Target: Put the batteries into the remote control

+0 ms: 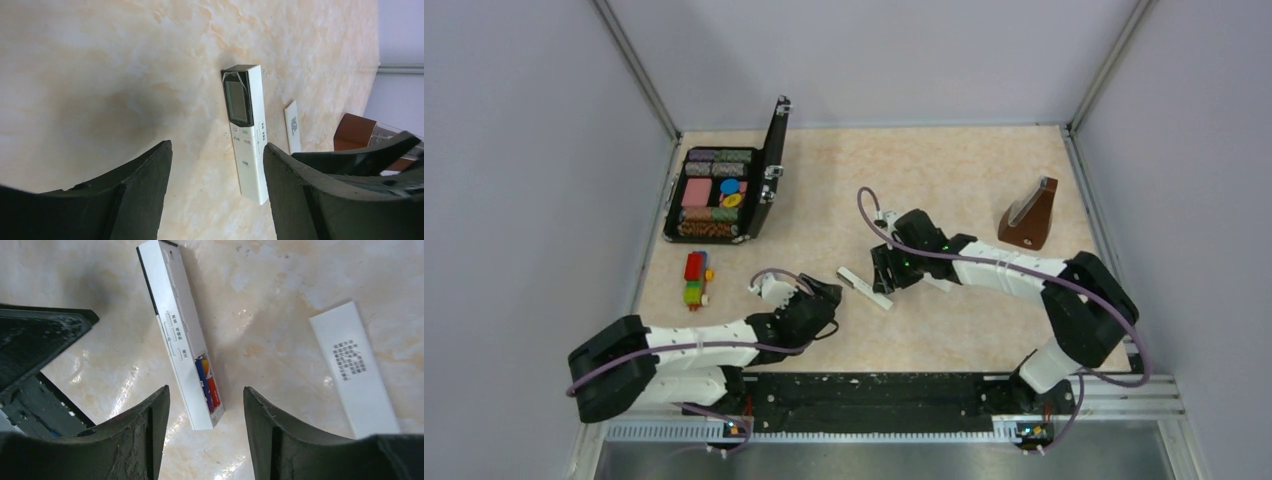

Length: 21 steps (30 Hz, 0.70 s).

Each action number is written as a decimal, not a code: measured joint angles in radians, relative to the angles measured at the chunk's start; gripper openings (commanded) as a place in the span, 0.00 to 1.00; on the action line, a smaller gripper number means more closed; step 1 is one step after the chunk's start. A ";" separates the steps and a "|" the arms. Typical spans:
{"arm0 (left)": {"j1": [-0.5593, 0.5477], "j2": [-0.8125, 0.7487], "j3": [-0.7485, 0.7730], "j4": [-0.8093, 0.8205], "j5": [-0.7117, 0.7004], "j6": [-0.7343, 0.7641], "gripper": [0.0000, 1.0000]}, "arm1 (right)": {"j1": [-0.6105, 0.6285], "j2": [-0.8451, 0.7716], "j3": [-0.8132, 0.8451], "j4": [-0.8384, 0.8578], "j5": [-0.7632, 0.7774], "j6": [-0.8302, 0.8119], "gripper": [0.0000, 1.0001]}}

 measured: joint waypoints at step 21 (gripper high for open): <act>-0.001 -0.709 0.068 -0.619 -0.267 0.125 0.70 | 0.173 0.220 0.166 -0.013 0.211 -0.143 0.23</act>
